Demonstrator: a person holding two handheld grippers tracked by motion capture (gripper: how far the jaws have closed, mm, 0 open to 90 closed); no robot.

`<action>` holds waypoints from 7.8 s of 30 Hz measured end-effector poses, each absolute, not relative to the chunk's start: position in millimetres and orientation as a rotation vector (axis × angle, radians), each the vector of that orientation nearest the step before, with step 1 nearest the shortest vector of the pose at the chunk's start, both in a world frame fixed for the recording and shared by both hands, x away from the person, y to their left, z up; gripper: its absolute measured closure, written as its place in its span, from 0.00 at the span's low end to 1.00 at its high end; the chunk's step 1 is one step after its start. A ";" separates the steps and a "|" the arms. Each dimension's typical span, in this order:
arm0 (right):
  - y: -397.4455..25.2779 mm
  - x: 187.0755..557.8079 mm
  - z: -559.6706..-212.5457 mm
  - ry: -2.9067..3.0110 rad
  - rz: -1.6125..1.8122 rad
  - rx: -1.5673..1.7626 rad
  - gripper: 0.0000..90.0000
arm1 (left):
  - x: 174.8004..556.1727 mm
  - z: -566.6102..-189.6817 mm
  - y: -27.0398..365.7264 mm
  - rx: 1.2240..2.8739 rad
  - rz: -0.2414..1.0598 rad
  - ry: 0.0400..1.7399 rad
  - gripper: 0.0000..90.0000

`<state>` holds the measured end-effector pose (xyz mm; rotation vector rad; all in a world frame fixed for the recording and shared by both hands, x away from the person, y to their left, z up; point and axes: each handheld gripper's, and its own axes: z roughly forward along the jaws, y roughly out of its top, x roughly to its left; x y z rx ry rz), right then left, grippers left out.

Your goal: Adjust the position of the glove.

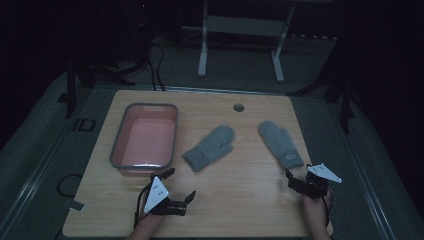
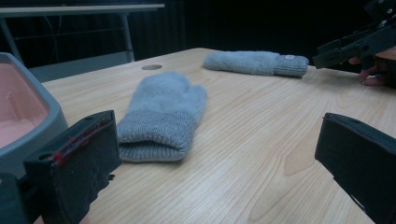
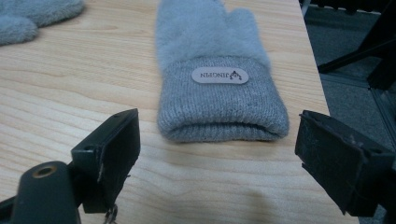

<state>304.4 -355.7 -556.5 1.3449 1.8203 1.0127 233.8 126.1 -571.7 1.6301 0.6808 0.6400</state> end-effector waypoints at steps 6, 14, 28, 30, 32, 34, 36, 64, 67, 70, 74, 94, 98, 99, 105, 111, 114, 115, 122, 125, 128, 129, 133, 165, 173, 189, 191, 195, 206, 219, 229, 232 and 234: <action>-357.7 304.1 -556.2 1.812 1.048 1.348 0.19 | 234.4 -571.7 126.6 1.622 0.630 0.688 0.00; -342.8 302.8 -548.6 1.887 1.015 1.298 0.19 | 233.8 -571.7 126.3 1.628 0.635 0.678 0.00; -293.7 331.8 -519.8 2.051 1.097 1.222 0.15 | 233.5 -571.7 126.8 1.629 0.628 0.677 0.00; -284.5 337.3 -515.3 2.064 1.105 1.201 0.15 | 233.6 -571.7 126.8 1.628 0.628 0.676 0.00; -276.3 342.8 -510.0 2.065 1.142 1.183 0.15 | 233.8 -571.7 127.0 1.626 0.625 0.678 0.00; -267.2 348.3 -503.8 2.071 1.168 1.159 0.15 | 233.9 -571.7 127.0 1.624 0.624 0.681 0.00; -257.9 354.6 -497.4 2.080 1.186 1.139 0.15 | 233.8 -571.7 127.1 1.625 0.624 0.680 0.00; -123.1 442.0 -500.8 2.349 1.177 0.957 0.24 | 234.6 -571.8 128.4 1.620 0.599 0.675 0.00; -116.5 445.5 -510.6 2.366 1.151 0.965 0.26 | 234.6 -571.8 128.5 1.621 0.597 0.674 0.00; -111.9 444.6 -522.2 2.391 1.140 0.976 0.26 | 234.7 -571.8 128.6 1.621 0.594 0.675 0.00; -108.0 448.3 -541.5 2.412 1.079 1.016 0.28 | 234.8 -571.8 128.7 1.621 0.594 0.676 0.00; -125.2 436.1 -521.8 2.544 1.102 0.765 0.91 | 234.8 -571.8 128.8 1.620 0.590 0.676 0.00; -141.2 426.0 -507.0 2.605 1.182 0.647 0.91 | 235.1 -571.7 129.0 1.621 0.592 0.678 0.00; -144.8 423.6 -503.7 2.616 1.194 0.615 0.91 | 235.0 -571.7 129.0 1.622 0.592 0.678 0.00; -161.5 413.7 -494.7 2.750 1.284 0.384 0.92 | 235.0 -571.7 128.8 1.620 0.591 0.681 0.00; -161.3 415.2 -515.9 2.876 1.185 0.302 0.89 | 235.0 -571.7 128.8 1.619 0.589 0.682 0.00; -158.7 419.6 -535.7 2.935 1.101 0.331 0.54 | 234.8 -571.7 128.6 1.621 0.594 0.682 0.00; -158.7 420.3 -539.3 2.937 1.105 0.342 0.50 | 234.8 -571.7 128.5 1.621 0.594 0.682 0.00; -157.2 424.3 -544.2 2.932 1.108 0.286 0.26 | 234.8 -571.7 128.6 1.621 0.594 0.681 0.00; -158.6 429.8 -545.6 2.906 1.118 0.205 0.27 | 234.9 -571.7 128.7 1.621 0.593 0.681 0.00; -157.8 429.5 -539.6 2.895 1.102 0.192 0.31 | 234.8 -571.7 128.7 1.620 0.593 0.680 0.00; -158.0 428.8 -535.4 2.879 1.104 0.218 0.31 | 234.8 -571.8 128.7 1.620 0.592 0.680 0.00; -160.7 419.3 -522.7 2.833 1.176 0.306 0.30 | 234.8 -571.7 128.6 1.621 0.593 0.677 0.00; -176.7 395.3 -546.0 2.788 1.104 0.375 1.00 | 234.5 -571.7 128.1 1.625 0.599 0.680 0.00; -191.1 386.9 -523.3 2.712 1.232 0.540 0.72 | 234.5 -571.7 128.1 1.622 0.597 0.680 0.00; -305.9 406.0 -493.7 2.185 1.051 1.184 0.41 | 234.6 -571.7 128.3 1.622 0.597 0.681 0.00; -314.5 410.1 -496.2 2.161 1.036 1.208 0.45 | 234.6 -571.7 128.2 1.622 0.597 0.682 0.00; -328.1 420.9 -507.0 2.140 0.991 1.246 0.45 | 234.8 -571.7 128.4 1.620 0.595 0.684 0.00; -332.8 437.8 -544.7 2.225 0.878 1.280 0.66 | 234.9 -571.7 128.5 1.618 0.592 0.687 0.00; -314.7 405.5 -527.7 1.985 0.963 1.517 0.90 | 234.8 -571.7 128.7 1.621 0.593 0.683 0.00; -293.5 349.8 -504.1 1.893 0.888 1.505 0.90 | 234.5 -571.7 128.2 1.623 0.593 0.680 0.00; -289.6 337.3 -508.1 1.892 0.874 1.530 0.90 | 234.4 -571.7 128.1 1.622 0.594 0.680 0.00; -287.3 332.0 -514.2 1.893 0.867 1.560 0.90 | 234.4 -571.7 128.2 1.622 0.594 0.681 0.00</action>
